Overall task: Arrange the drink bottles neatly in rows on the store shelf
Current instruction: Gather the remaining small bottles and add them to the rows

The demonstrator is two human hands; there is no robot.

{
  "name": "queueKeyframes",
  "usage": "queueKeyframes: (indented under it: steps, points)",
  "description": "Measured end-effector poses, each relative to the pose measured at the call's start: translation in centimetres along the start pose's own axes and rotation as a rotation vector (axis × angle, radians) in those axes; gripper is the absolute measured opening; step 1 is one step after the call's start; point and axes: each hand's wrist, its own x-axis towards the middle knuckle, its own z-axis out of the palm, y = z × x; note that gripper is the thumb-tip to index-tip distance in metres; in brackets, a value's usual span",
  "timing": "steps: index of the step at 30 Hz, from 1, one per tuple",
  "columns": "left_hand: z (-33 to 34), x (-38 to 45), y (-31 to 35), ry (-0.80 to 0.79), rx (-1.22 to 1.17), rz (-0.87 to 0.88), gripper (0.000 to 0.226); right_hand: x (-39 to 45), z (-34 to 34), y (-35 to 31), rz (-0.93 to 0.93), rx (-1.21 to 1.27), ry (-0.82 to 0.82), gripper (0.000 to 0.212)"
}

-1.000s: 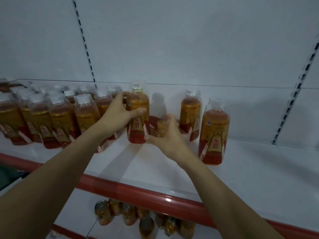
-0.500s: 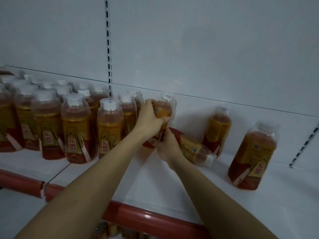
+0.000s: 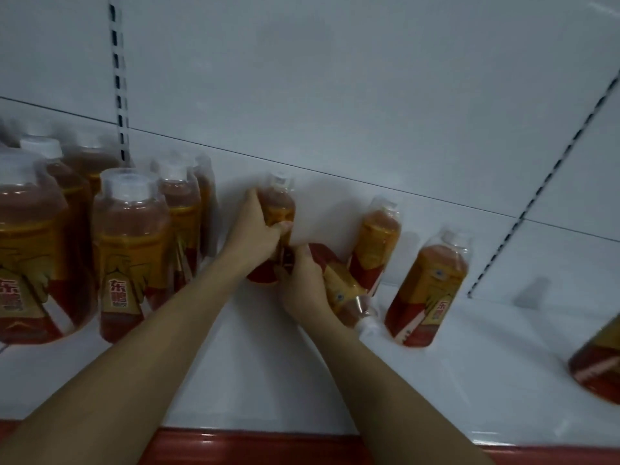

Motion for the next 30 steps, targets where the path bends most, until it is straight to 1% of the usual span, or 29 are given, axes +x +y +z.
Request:
queueKeyframes:
  steps: [2, 4, 6, 7, 8, 10, 12, 14, 17, 20, 21, 23, 25, 27, 28, 29, 30]
  points:
    - [-0.1, 0.1, 0.0, -0.006, 0.025, -0.004, 0.061, -0.3, -0.6, -0.4, -0.018, -0.013, -0.066, 0.03]
    - [-0.1, -0.3, 0.1, 0.025, 0.058, 0.018, 0.071, -0.9, -2.3, -0.9, -0.038, 0.026, -0.074, 0.03]
    - [0.1, -1.4, 1.2, 0.116, 0.125, 0.072, 0.083, -1.7, -4.9, -1.4, -0.073, 0.145, -0.04, 0.036]
    - [0.4, -2.3, 2.1, 0.184, 0.146, 0.107, 0.084, -2.3, -6.4, -1.6, -0.116, 0.206, -0.009, 0.038]
    - [0.8, -3.3, 3.2, 0.259, 0.148, 0.166, 0.079, -2.7, -7.9, -1.6, -0.165, 0.262, 0.03, 0.037]
    - [2.4, -5.4, 5.9, 0.377, 0.094, 0.324, 0.06, -3.7, -11.2, -1.3, -0.257, 0.374, 0.112, 0.026]
    - [5.1, -7.6, 8.7, 0.402, 0.017, 0.479, 0.041, -5.1, -14.7, -0.3, -0.338, 0.44, 0.186, 0.019]
    - [8.8, -10.0, 11.5, 0.351, -0.068, 0.574, 0.029, -6.6, -18.5, 1.5, -0.402, 0.478, 0.221, 0.019]
    - [15.3, -14.0, 16.2, 0.213, -0.221, 0.616, 0.023, -8.5, -24.9, 5.7, -0.466, 0.51, 0.303, 0.02]
    - [21.7, -16.8, 19.0, 0.059, -0.21, 0.643, 0.021, -10.1, -31.0, 11.3, -0.438, 0.495, 0.372, 0.018]
    - [23.7, -17.3, 19.4, -0.003, -0.221, 0.607, 0.021, -10.7, -32.8, 13.1, -0.416, 0.479, 0.39, 0.018]
    - [27.3, -18.4, 20.3, -0.17, -0.282, 0.451, 0.022, -12.0, -36.0, 16.8, -0.385, 0.434, 0.459, 0.02]
    - [30.7, -19.2, 20.7, -0.323, -0.29, 0.319, 0.029, -13.3, -38.7, 20.1, -0.356, 0.408, 0.603, 0.017]
    - [33.5, -19.6, 21.1, -0.411, -0.243, 0.261, 0.043, -14.5, -40.6, 23.3, -0.289, 0.412, 0.737, 0.015]
    - [34.7, -19.6, 21.6, -0.437, -0.23, 0.238, 0.052, -14.9, -41.3, 24.8, -0.235, 0.418, 0.749, 0.022]
    - [35.8, -19.5, 22.1, -0.462, -0.232, 0.213, 0.061, -15.1, -41.7, 26.3, -0.167, 0.429, 0.705, 0.033]
    - [36.9, -19.2, 22.7, -0.489, -0.244, 0.184, 0.069, -15.2, -41.9, 27.6, -0.09, 0.45, 0.606, 0.048]
